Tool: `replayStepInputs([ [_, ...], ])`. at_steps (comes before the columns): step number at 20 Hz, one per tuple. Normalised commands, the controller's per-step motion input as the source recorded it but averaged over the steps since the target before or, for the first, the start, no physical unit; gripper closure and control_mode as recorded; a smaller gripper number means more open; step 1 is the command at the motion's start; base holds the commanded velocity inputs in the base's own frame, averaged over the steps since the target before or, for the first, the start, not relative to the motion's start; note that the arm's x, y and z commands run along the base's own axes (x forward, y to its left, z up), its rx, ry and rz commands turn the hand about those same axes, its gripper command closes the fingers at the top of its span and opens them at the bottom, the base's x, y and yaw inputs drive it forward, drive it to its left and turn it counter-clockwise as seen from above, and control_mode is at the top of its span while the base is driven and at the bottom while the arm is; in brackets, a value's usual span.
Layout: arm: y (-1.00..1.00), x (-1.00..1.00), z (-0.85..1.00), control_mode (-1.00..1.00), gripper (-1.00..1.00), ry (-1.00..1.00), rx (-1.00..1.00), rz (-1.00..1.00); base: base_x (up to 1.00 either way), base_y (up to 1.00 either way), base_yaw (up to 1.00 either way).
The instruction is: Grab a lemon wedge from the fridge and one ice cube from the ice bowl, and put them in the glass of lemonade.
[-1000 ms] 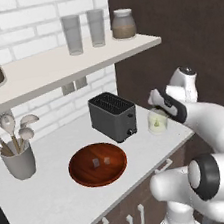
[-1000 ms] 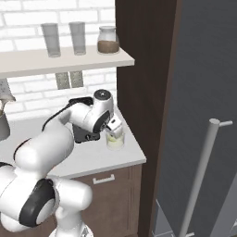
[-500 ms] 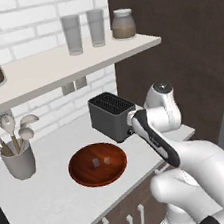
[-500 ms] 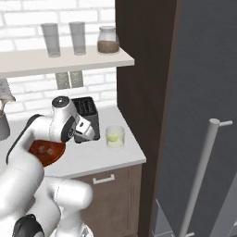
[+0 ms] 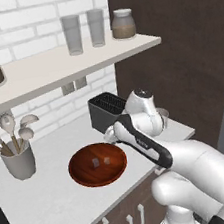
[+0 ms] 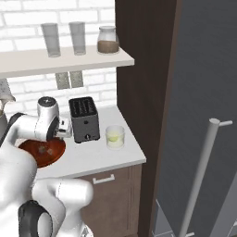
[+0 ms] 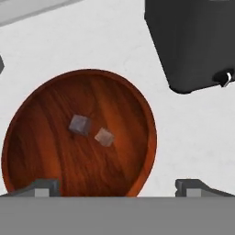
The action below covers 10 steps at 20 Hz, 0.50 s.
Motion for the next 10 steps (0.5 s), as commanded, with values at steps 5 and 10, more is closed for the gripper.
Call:
replayStepInputs([
  [5, 1.00, 0.01, 0.19, -1.00, -1.00, 0.22, -0.15, 0.31, 0.00, 0.00, 0.00],
  [10, 0.76, 0.08, -0.08, -1.00, -1.00, 0.07, -0.17, 0.00, 0.00, 0.00, 0.00],
])
